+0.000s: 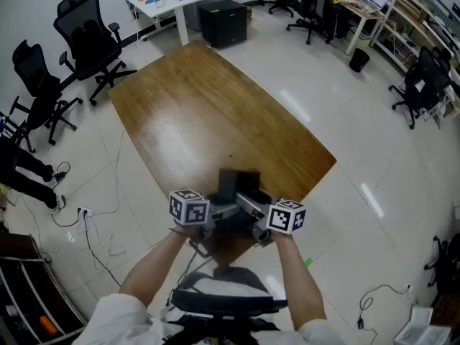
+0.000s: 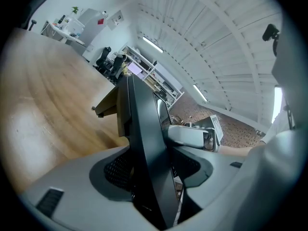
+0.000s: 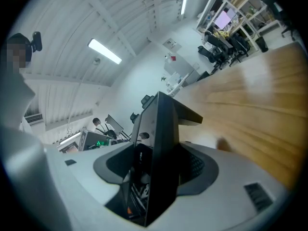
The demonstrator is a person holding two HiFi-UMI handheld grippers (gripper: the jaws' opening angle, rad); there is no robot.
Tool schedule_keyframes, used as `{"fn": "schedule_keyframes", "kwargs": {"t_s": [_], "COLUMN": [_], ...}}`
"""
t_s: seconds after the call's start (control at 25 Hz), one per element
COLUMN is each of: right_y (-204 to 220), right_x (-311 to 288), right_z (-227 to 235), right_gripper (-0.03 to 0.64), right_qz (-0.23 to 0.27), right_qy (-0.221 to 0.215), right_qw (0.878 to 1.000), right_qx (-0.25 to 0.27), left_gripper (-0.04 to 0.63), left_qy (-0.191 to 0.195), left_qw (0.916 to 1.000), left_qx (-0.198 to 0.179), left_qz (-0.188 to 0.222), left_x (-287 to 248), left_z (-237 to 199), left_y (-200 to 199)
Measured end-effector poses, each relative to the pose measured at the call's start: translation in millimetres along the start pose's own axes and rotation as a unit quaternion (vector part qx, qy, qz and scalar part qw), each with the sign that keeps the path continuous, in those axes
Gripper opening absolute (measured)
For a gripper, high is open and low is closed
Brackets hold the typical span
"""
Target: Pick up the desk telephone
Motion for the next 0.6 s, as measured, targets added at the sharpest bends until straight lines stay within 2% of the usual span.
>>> {"fn": "schedule_keyframes", "kwargs": {"t_s": [0.6], "right_y": [-20.6], "right_x": [17.6], "right_z": [-68.6], "right_gripper": [0.268], "right_qz": [0.051], "right_qy": [-0.024], "right_qw": [0.996], "right_qx": [0.066], "left_gripper": [0.232], "left_qy": [0.034], "left_qw": [0.9961], "left_qx": [-0.041], "left_qz": [0.07], "left_x": [45.9], "left_z": [50.1], "left_y": [-27.7]}}
Point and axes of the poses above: the fingertips, and each gripper's own axes: x backward along the fingers, z to its right, y out of its underside, the point moved 8 cm from there along x, backward along the fingers, and after that the axes turned 2 degrees about y, right-handed, at the moved point
